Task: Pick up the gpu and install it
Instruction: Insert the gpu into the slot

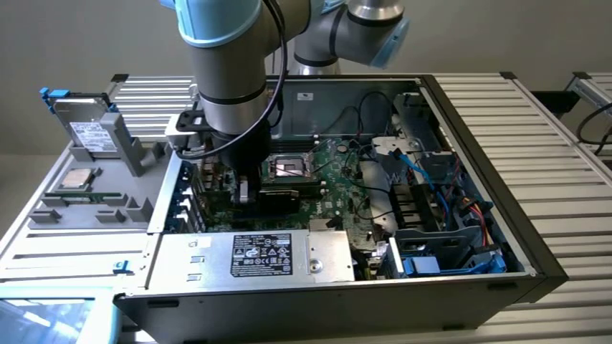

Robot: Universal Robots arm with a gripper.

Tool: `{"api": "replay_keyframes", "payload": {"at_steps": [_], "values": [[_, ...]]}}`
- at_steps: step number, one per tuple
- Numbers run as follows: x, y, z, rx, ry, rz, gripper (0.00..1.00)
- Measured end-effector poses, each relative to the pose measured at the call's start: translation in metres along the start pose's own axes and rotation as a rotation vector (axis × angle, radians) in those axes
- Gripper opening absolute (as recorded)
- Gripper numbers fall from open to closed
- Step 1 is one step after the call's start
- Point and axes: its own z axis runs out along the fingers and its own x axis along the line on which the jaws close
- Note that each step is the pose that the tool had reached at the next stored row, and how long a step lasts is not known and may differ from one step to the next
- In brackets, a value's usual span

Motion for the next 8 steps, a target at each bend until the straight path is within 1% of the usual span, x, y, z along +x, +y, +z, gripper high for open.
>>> {"api": "replay_keyframes", "payload": {"at_steps": [8], "values": [[0.0000,0.0001,0.0003,0.0005,0.0001,0.000,0.29]]}}
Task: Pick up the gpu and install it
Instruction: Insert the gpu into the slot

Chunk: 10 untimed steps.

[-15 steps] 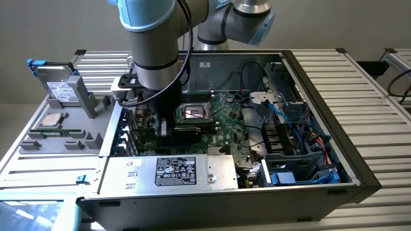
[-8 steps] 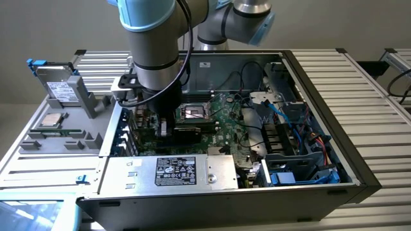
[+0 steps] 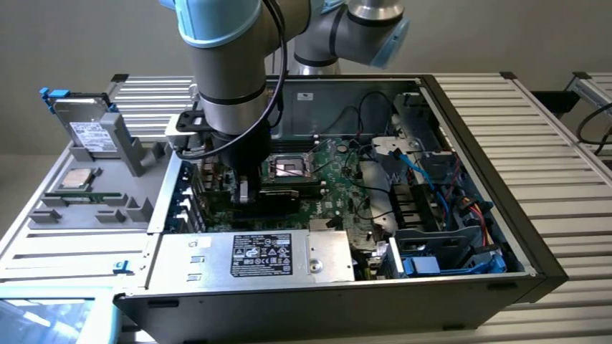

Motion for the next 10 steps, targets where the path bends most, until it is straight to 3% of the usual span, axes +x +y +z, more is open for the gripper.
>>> {"api": "replay_keyframes", "payload": {"at_steps": [5,8,10], "values": [[0.0001,0.0000,-0.0001,0.0005,0.0001,0.000,0.29],[-0.0001,0.0005,-0.0010,0.0019,-0.0004,0.001,0.41],[0.0000,0.0002,-0.0017,0.0049,-0.0002,0.000,0.41]]}}
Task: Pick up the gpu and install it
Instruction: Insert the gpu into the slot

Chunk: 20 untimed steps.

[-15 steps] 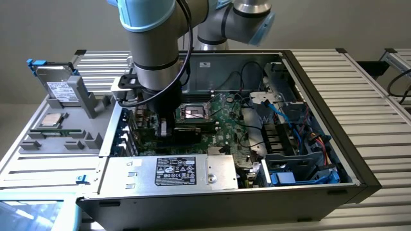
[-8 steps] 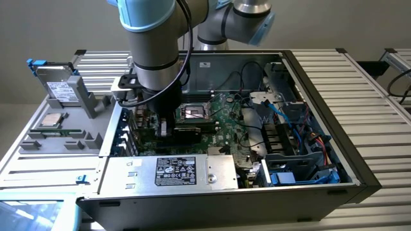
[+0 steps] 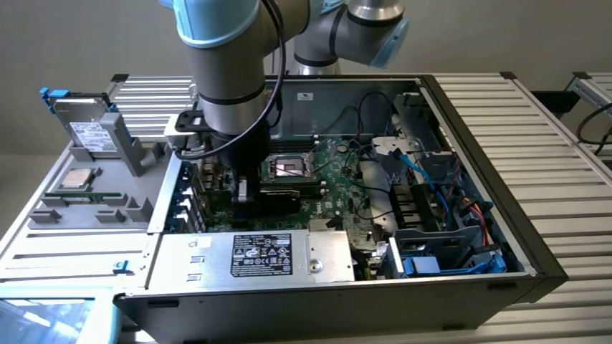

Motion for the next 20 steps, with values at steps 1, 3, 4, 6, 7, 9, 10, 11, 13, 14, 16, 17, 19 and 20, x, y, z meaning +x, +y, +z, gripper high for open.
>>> {"api": "replay_keyframes", "payload": {"at_steps": [1,3,4,6,7,9,10,11,13,14,16,17,19,20], "values": [[0.000,-0.0002,-0.0007,0.0004,0.0000,0.000,0.48],[0.000,-0.0004,-0.0056,0.0014,0.0007,-0.001,0.48],[0.000,-0.0006,-0.0095,0.0015,0.0023,0.000,0.48],[0.000,-0.0008,-0.0180,0.0017,0.0053,0.000,0.48],[0.000,-0.0009,-0.0228,0.0016,0.0066,0.000,0.48],[0.000,-0.0012,-0.0318,0.0018,0.0083,0.000,0.48],[0.000,-0.0013,-0.0363,0.0017,0.0094,0.000,0.48],[0.000,-0.0014,-0.0408,0.0018,0.0101,0.000,0.48],[0.000,-0.0017,-0.0480,0.0018,0.0107,0.000,0.48],[0.000,-0.0021,-0.0497,0.0018,0.0107,0.000,0.48],[0.000,-0.0023,-0.0502,0.0016,0.0105,0.000,0.48],[0.000,-0.0023,-0.0502,0.0016,0.0105,0.000,0.48],[0.000,-0.0023,-0.0502,0.0016,0.0105,0.000,0.48],[0.000,-0.0023,-0.0503,0.0015,0.0105,0.000,0.48]]}}
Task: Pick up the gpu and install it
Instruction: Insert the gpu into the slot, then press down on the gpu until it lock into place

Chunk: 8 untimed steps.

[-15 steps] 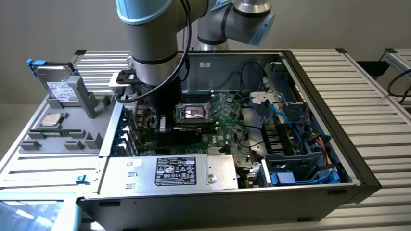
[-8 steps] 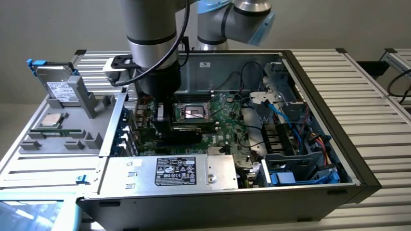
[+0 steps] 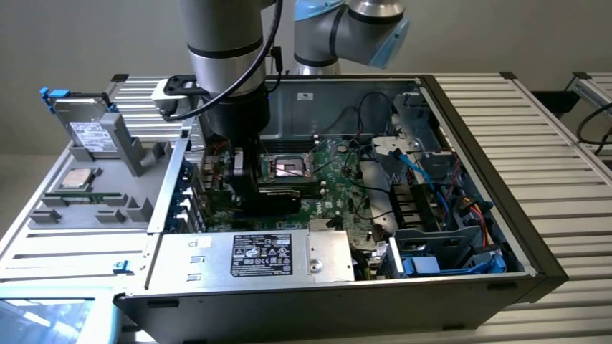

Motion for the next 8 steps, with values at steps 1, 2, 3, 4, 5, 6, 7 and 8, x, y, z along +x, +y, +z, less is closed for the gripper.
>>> {"api": "replay_keyframes", "payload": {"at_steps": [1,2,3,4,5,6,7,8], "values": [[0.0000,0.0000,0.0000,0.0000,0.0000,0.000,0.48],[0.0000,0.0000,0.0000,0.0000,0.0000,0.000,0.48],[0.0000,0.0000,0.0000,-0.0001,0.0001,0.000,0.48],[0.0000,0.0000,0.0000,0.0000,0.0000,0.000,0.48],[0.0000,0.0000,0.0000,0.0000,0.0001,0.000,0.48],[0.0000,0.0000,0.0000,0.0000,0.0001,0.000,0.48],[0.0000,0.0000,0.0000,0.0000,0.0001,0.000,0.48],[0.0000,0.0000,-0.0001,-0.0001,0.0001,0.000,0.48]]}}
